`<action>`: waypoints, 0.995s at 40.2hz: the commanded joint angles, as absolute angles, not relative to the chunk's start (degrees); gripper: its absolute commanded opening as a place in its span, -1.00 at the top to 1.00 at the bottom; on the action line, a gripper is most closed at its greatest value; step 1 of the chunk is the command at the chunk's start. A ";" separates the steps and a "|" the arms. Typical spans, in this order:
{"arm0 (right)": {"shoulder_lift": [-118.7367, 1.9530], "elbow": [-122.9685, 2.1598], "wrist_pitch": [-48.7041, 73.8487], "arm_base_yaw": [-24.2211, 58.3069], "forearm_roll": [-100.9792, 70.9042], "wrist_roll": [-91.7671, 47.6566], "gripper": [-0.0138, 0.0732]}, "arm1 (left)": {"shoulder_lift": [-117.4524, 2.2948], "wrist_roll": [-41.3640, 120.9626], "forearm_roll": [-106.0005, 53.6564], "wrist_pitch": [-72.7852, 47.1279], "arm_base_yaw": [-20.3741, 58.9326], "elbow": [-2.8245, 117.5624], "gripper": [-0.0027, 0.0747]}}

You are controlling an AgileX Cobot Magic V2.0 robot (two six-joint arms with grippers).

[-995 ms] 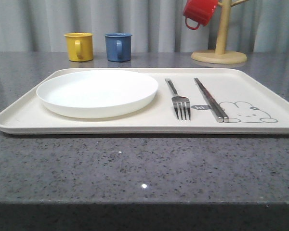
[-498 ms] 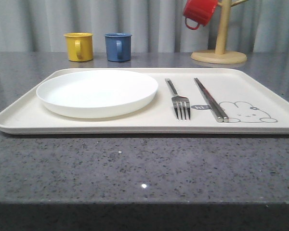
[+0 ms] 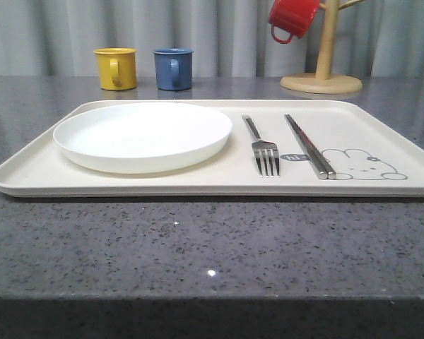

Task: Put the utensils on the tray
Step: 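Grasp the silver spoon with the right gripper and lift it, then lower the spoon onto the tray beside the chopsticks and release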

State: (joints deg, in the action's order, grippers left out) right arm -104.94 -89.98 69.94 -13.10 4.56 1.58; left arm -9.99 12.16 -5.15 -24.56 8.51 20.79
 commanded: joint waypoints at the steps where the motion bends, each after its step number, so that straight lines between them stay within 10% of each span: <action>1: -98.04 -91.68 72.19 -12.67 4.18 3.23 0.79 | -10.60 11.66 -5.82 -20.02 8.92 22.35 0.98; 25: -93.30 -91.57 74.66 15.94 3.05 22.42 0.79 | -10.60 11.66 -5.82 -20.02 8.92 22.35 0.98; 40: -101.13 -91.57 72.56 17.37 2.72 25.39 0.79 | -10.60 11.66 -5.82 -20.02 8.92 22.35 0.98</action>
